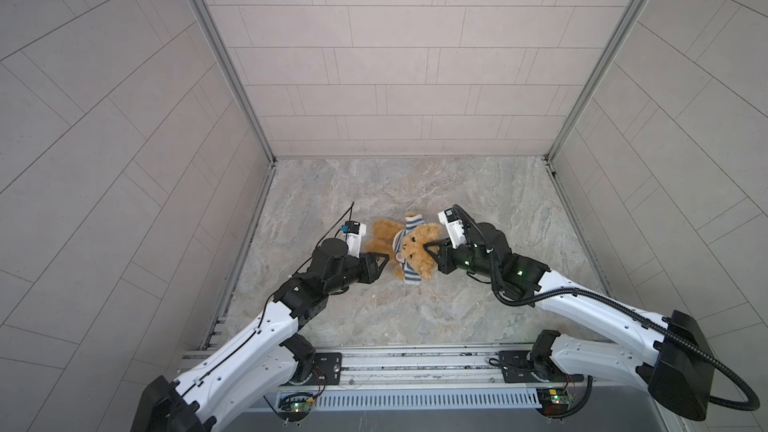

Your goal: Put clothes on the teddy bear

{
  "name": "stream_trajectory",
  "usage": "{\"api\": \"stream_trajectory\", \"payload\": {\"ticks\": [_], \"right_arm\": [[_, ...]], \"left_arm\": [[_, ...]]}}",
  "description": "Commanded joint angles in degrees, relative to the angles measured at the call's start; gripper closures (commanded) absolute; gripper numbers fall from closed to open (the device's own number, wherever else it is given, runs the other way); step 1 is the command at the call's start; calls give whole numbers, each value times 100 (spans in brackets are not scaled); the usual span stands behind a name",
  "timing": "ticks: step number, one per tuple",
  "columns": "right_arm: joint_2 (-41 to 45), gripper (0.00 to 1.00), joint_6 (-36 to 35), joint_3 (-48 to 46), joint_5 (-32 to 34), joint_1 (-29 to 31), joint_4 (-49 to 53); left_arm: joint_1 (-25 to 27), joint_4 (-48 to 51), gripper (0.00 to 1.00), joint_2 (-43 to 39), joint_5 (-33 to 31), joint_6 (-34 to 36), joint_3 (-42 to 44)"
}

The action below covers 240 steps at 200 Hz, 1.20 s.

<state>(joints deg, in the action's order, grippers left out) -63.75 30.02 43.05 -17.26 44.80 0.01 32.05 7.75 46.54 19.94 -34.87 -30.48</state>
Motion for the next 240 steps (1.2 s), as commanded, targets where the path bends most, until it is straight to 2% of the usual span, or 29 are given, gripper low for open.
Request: {"api": "stream_trajectory", "payload": {"ticks": [1, 38, 106, 164, 240], "right_arm": [[21, 100, -1086, 175, -665, 97, 495], [-25, 100, -1946, -133, -577, 138, 1228], [677, 100, -3689, -569, 349, 920, 949], [952, 100, -4129, -725, 538, 1034, 796], [923, 100, -4362, -727, 821, 1364, 834]], "left_arm": [[-284, 606, 55, -3, 383, 490, -441], [-857, 619, 56, 348, 701, 456, -370], [-905, 412, 59, 591, 1500, 343, 79], [-771, -133, 60, 713, 1879, 150, 447], [58, -831, 64, 1114, 1464, -281, 342]]}}
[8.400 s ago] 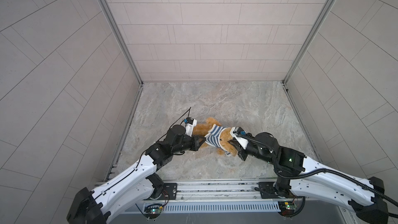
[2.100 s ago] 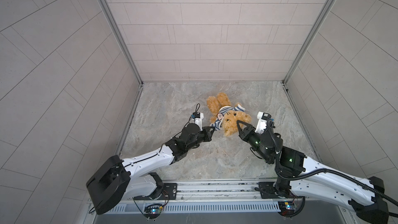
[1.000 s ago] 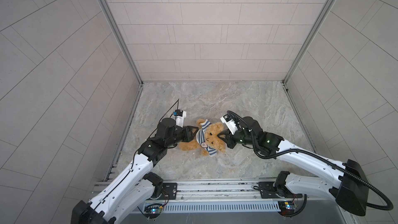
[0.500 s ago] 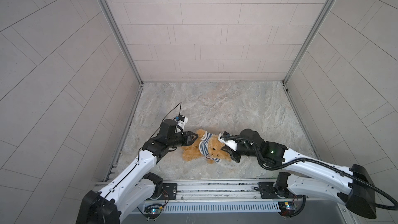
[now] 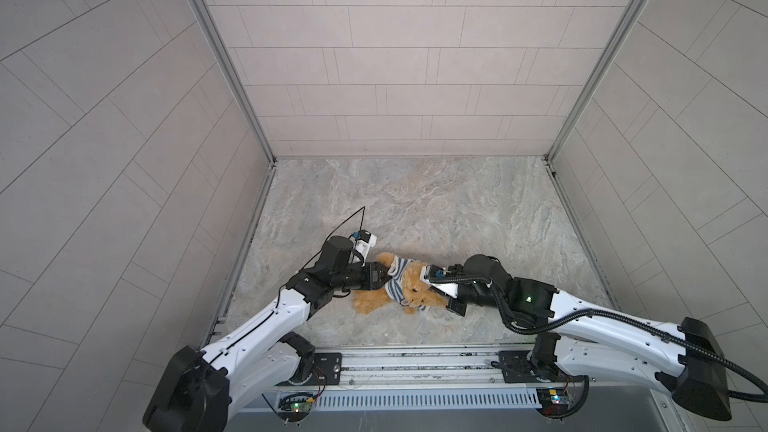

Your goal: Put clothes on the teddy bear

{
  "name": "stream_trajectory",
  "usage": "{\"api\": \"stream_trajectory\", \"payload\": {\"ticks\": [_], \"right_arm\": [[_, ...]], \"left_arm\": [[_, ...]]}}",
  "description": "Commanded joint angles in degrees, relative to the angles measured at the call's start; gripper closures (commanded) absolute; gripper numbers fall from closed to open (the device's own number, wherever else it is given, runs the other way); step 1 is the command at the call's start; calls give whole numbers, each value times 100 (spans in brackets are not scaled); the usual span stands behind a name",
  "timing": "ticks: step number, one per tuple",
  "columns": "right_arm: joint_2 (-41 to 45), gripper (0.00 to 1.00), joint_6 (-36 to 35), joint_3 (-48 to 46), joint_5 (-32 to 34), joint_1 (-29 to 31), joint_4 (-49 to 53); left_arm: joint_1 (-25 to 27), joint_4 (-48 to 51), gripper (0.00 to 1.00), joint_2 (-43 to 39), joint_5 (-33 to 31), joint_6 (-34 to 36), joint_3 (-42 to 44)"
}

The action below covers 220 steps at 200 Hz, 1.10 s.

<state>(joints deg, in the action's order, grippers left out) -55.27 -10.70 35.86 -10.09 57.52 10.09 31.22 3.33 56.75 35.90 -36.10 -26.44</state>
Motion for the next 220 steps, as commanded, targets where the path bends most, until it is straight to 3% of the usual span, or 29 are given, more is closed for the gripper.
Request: {"api": "stream_trajectory", "payload": {"ticks": [1, 37, 89, 122, 220], "right_arm": [[76, 100, -287, -8, 104, 92, -174], [147, 100, -319, -1, 197, 128, -186], [234, 100, -393, -70, 578, 144, 94], [568, 100, -322, -247, 810, 159, -23], [1401, 100, -392, -584, 1652, 469, 483]], "left_arm": [[144, -392, 64, 96, -129, -159, -58], [243, -446, 67, 117, -163, -187, -104], [297, -38, 92, -51, -303, 12, -315], [290, 549, 100, -203, -482, 204, -625], [-138, 328, 100, -541, -490, 85, -610]]}}
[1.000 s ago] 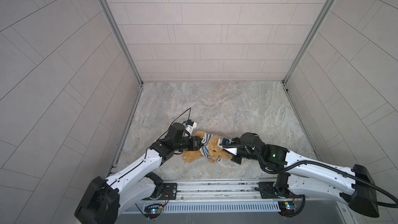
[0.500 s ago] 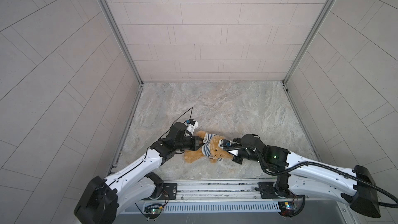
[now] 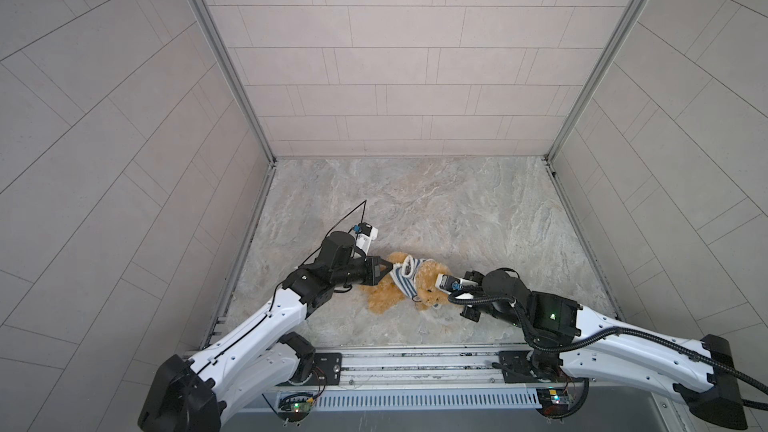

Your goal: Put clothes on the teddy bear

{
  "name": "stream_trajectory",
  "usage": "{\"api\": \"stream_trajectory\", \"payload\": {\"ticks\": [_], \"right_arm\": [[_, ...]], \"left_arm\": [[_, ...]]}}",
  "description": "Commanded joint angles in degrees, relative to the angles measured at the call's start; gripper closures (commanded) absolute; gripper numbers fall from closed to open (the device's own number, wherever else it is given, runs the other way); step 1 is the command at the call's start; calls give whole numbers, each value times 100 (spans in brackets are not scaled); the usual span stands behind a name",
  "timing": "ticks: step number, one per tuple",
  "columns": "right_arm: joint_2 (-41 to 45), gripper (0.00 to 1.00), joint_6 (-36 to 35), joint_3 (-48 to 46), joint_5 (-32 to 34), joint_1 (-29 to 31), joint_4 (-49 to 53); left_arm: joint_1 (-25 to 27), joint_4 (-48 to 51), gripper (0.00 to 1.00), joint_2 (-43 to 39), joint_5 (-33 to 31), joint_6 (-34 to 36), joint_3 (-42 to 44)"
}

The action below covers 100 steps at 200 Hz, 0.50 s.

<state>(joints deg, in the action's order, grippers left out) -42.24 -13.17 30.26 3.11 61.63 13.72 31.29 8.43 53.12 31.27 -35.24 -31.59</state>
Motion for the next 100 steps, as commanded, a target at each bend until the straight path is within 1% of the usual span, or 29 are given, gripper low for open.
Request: {"api": "stream_trajectory", "payload": {"ticks": [1, 26, 48, 75, 86, 100], "right_arm": [[91, 100, -152, -23, 335, 59, 126], [57, 100, -305, 4, 546, 227, 133], [-35, 100, -401, 29, 641, 355, 100], [-352, 100, -466, 185, 762, 500, 131], [-470, 100, -502, 247, 871, 577, 165], [-496, 100, -554, 259, 1119, 721, 152]], "left_arm": [[-147, -187, 100, -183, -26, 0, -93], [-211, -303, 100, -273, 15, -3, -104], [-211, -696, 100, -346, 148, -163, -44], [-196, -1187, 100, -354, 402, -325, -52], [-193, -1208, 100, -385, 338, -352, -78], [-206, -956, 100, -416, 43, -343, -135]]}}
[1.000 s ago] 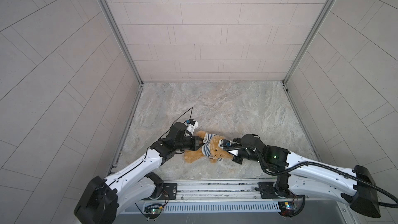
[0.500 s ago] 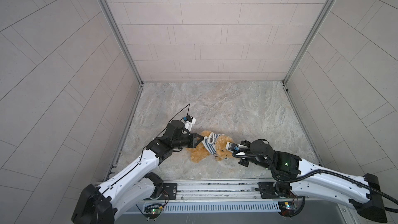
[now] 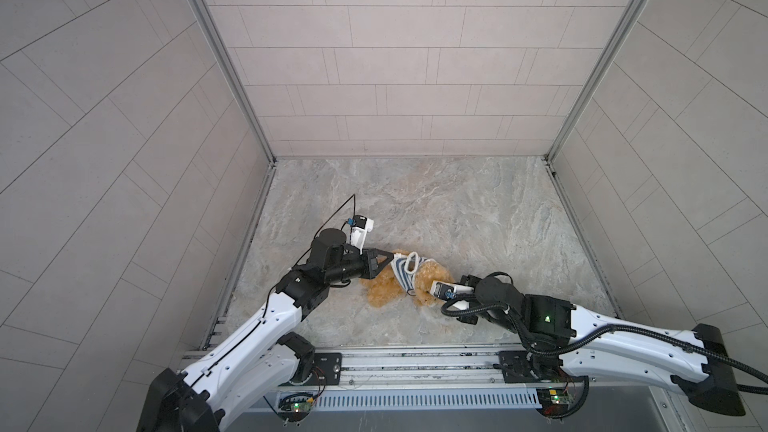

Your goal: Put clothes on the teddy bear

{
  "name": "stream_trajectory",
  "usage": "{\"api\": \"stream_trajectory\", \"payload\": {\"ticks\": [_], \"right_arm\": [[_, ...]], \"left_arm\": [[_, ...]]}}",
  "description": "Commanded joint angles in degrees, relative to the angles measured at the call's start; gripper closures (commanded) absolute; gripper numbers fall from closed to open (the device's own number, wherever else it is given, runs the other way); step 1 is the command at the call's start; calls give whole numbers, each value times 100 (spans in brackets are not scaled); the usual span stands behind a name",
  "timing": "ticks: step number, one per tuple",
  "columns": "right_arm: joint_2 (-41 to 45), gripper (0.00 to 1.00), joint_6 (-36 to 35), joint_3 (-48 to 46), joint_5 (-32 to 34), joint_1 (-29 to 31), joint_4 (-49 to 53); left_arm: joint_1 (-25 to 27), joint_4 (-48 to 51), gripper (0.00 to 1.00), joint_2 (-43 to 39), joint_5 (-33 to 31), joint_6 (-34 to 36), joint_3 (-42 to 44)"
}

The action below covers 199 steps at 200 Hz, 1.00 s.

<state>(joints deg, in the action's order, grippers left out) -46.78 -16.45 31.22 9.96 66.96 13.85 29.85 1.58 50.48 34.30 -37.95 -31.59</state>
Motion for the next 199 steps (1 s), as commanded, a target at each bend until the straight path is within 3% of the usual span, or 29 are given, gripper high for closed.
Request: {"api": "stream_trajectory", "payload": {"ticks": [1, 25, 79, 133, 199], "right_arm": [[-37, 100, -231, 159, 462, 200, 133], [205, 100, -288, 14, 808, 449, -70], [526, 100, -434, -122, 1116, 958, -139], [984, 100, -381, -272, 1149, 1001, -549], [1174, 100, -245, -354, 1175, 1019, -836]], "left_arm": [[-64, -246, 100, -148, -299, -72, -145], [-375, 413, 100, 25, -931, -190, -173], [-702, 94, 100, -195, -1577, -813, 480], [-835, 351, 100, -140, -1582, -605, 725], [-858, -84, 100, -110, -1371, -623, 1033]]}}
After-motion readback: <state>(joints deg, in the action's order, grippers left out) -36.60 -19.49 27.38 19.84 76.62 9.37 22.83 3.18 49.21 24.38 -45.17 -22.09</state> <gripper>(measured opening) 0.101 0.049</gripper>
